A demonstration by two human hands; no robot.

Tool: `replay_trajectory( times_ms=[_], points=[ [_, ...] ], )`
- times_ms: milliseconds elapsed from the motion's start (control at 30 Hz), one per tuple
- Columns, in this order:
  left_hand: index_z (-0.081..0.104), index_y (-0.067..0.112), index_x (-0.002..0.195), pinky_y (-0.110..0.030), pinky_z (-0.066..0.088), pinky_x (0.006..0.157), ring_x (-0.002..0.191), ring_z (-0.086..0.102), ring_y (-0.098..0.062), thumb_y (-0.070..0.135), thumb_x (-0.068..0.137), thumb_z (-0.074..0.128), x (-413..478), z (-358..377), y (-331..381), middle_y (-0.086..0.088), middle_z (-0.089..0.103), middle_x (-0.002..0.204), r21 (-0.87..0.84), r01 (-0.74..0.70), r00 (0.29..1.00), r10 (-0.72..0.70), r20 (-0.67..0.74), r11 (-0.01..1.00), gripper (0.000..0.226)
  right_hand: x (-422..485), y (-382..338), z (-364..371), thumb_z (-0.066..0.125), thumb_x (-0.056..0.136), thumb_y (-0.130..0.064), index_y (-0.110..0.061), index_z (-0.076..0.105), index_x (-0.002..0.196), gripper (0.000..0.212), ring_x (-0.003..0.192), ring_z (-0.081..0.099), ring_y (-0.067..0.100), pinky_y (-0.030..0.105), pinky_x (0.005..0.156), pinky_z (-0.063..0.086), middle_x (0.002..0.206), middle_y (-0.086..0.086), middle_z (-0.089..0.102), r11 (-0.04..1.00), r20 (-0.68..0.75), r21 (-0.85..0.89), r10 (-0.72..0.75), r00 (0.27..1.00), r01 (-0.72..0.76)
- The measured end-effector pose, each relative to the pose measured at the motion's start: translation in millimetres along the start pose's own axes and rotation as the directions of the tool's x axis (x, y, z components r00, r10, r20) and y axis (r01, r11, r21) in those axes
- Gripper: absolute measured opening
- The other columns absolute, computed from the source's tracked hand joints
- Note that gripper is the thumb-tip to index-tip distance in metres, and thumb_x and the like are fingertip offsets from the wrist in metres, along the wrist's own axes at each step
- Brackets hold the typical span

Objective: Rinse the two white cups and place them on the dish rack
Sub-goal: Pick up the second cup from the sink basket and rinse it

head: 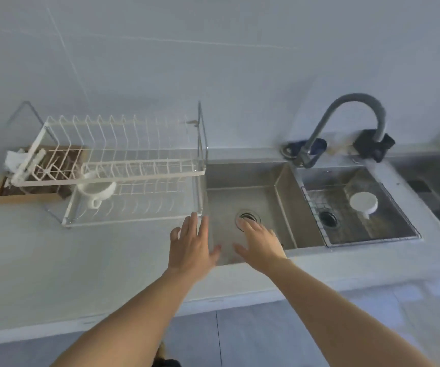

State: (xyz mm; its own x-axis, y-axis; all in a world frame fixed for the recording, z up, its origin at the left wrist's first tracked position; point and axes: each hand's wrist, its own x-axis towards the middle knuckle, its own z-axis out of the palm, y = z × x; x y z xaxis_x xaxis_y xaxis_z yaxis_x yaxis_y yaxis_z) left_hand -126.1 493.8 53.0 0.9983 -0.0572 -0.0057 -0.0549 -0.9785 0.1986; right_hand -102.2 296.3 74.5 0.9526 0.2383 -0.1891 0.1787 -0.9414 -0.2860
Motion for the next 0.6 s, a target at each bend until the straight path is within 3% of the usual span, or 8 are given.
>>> replay_trajectory(
  times_ms=[167,333,433,600],
  points=[
    [0.014,0.024,0.154,-0.055,0.025,0.114,0.147,0.021,-0.031,0.067,0.085,0.037,-3,18,157,-0.009,0.011,0.164,-0.058,-0.092,0.995,0.094,0.028,0.994,0.084,-74,149,-44,0.06,0.09,-0.054,-0.024,0.026,0.155,0.08,0.147,0.031,0.022,0.051,0.115,0.029,0.162,-0.004,0.031,0.988,-0.098,0.012,0.155,0.983,-0.155],
    [0.012,0.027,0.153,-0.057,0.027,0.11,0.145,0.027,-0.028,0.071,0.084,0.028,7,17,286,-0.006,0.013,0.164,-0.061,-0.159,0.987,0.159,-0.002,0.985,0.084,-129,271,-103,0.063,0.089,-0.056,-0.023,0.025,0.156,0.083,0.146,0.033,0.025,0.05,0.115,0.031,0.163,-0.003,0.031,0.964,-0.156,-0.006,0.263,0.952,-0.267],
    [0.015,0.026,0.152,-0.056,0.029,0.11,0.143,0.031,-0.029,0.073,0.084,0.028,20,15,342,-0.007,0.019,0.163,-0.035,-0.207,0.978,0.206,-0.029,0.978,0.084,-148,325,-132,0.065,0.087,-0.056,-0.025,0.027,0.155,0.084,0.144,0.037,0.025,0.051,0.113,0.034,0.161,-0.004,0.034,0.954,-0.184,-0.003,0.293,0.938,-0.298],
    [0.012,0.025,0.154,-0.054,0.025,0.113,0.148,0.023,-0.026,0.073,0.086,0.028,62,31,409,-0.006,0.017,0.164,-0.027,-0.234,0.972,0.234,-0.002,0.972,0.085,-142,400,-163,0.066,0.086,-0.059,-0.025,0.031,0.152,0.082,0.141,0.041,0.025,0.05,0.113,0.034,0.159,-0.004,0.037,0.939,-0.233,0.004,0.336,0.912,-0.345]
  ],
)
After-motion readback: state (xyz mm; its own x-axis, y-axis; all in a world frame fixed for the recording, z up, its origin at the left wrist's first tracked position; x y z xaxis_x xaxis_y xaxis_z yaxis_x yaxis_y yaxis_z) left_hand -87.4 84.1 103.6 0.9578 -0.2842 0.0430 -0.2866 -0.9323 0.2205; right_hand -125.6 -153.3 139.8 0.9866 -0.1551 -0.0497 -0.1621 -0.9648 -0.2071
